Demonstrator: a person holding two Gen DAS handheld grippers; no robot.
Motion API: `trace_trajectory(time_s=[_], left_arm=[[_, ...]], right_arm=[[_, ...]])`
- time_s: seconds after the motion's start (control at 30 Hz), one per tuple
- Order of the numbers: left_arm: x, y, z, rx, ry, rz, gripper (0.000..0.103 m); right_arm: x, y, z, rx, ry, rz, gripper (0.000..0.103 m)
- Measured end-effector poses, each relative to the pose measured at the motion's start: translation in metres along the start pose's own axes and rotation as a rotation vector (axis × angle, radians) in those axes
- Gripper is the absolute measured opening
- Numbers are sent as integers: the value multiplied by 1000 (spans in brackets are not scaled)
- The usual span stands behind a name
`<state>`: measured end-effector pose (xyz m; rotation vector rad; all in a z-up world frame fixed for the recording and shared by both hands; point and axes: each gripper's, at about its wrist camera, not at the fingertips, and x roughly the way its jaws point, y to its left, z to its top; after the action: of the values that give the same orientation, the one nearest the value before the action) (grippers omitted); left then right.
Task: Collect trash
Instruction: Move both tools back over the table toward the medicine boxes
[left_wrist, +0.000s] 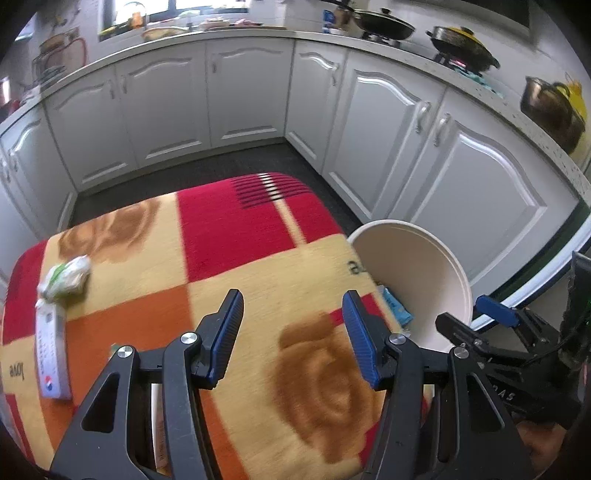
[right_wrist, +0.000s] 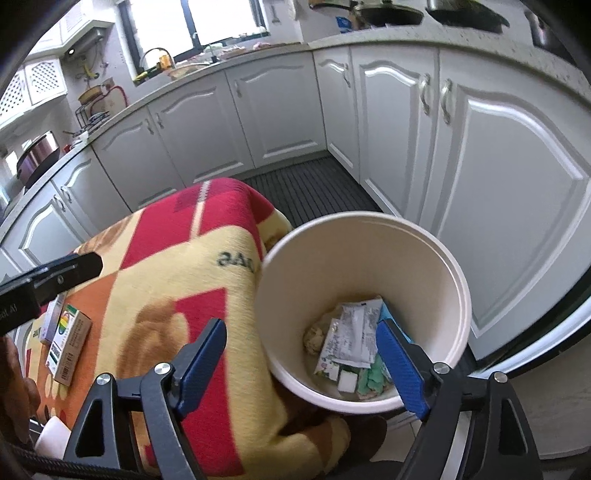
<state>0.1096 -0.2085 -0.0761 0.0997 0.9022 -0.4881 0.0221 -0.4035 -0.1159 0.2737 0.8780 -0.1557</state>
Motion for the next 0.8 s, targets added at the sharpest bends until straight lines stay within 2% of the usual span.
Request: trace_trajectory(time_s=[0.27,0.37,0.8], left_arm=[[-24,59,-15,-86,-9,54,56],[-33,83,-22,-107,-16,90,60],[-48,204,-62,-278,32,213,61]], right_arm=[[0,47,3,-68,-14,42,83],[4,72,2,-111,-1,70,83],[19,151,-9,-247,50,166,83]])
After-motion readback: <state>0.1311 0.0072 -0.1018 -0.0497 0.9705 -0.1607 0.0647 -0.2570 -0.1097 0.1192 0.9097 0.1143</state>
